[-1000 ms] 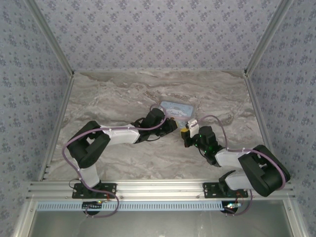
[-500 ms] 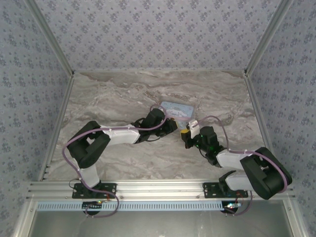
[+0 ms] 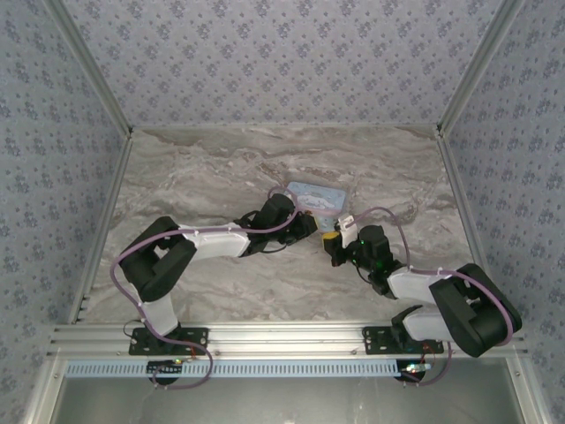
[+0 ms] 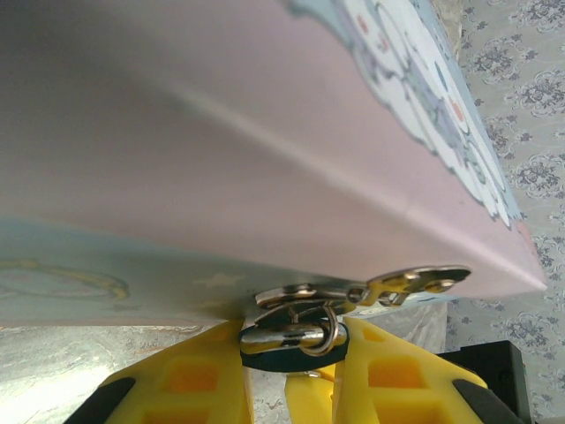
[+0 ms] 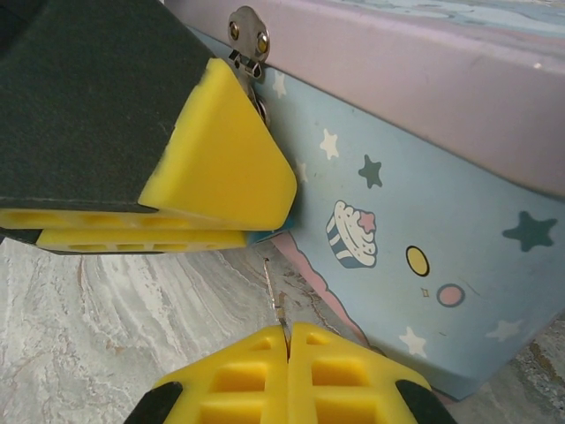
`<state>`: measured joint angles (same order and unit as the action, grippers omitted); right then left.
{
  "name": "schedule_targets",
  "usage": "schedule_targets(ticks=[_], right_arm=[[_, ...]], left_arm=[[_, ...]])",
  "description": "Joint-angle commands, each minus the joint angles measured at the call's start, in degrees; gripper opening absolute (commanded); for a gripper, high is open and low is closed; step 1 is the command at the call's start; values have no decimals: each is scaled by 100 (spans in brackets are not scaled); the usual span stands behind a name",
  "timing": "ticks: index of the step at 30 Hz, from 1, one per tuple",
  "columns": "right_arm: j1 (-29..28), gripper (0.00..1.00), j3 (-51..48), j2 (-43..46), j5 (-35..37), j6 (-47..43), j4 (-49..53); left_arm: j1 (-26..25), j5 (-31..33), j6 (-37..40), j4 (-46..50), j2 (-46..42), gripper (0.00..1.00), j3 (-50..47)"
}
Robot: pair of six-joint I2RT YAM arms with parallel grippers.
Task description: Unlock a padlock with a key
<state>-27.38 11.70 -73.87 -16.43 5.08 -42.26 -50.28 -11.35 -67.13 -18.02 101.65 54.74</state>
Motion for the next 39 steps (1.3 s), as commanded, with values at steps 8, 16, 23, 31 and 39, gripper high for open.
schedule_targets(ticks=[8, 16, 23, 31, 39], right_arm=[[56, 0, 33, -14, -132, 54, -107], [90, 0, 60, -31, -207, 83, -194], [99, 0, 104, -42, -291, 96, -221], [135, 0, 165, -143, -247, 125, -282], [171, 0, 216, -284, -335, 205, -505]], left_arm=[[-19, -103, 41, -176, -276, 20, 36], [-22, -112, 34, -172, -266, 20, 34], [-21, -113, 47, -178, -268, 20, 30], [-17, -121, 35, -186, -277, 20, 16], [-20, -130, 37, -191, -281, 20, 7]])
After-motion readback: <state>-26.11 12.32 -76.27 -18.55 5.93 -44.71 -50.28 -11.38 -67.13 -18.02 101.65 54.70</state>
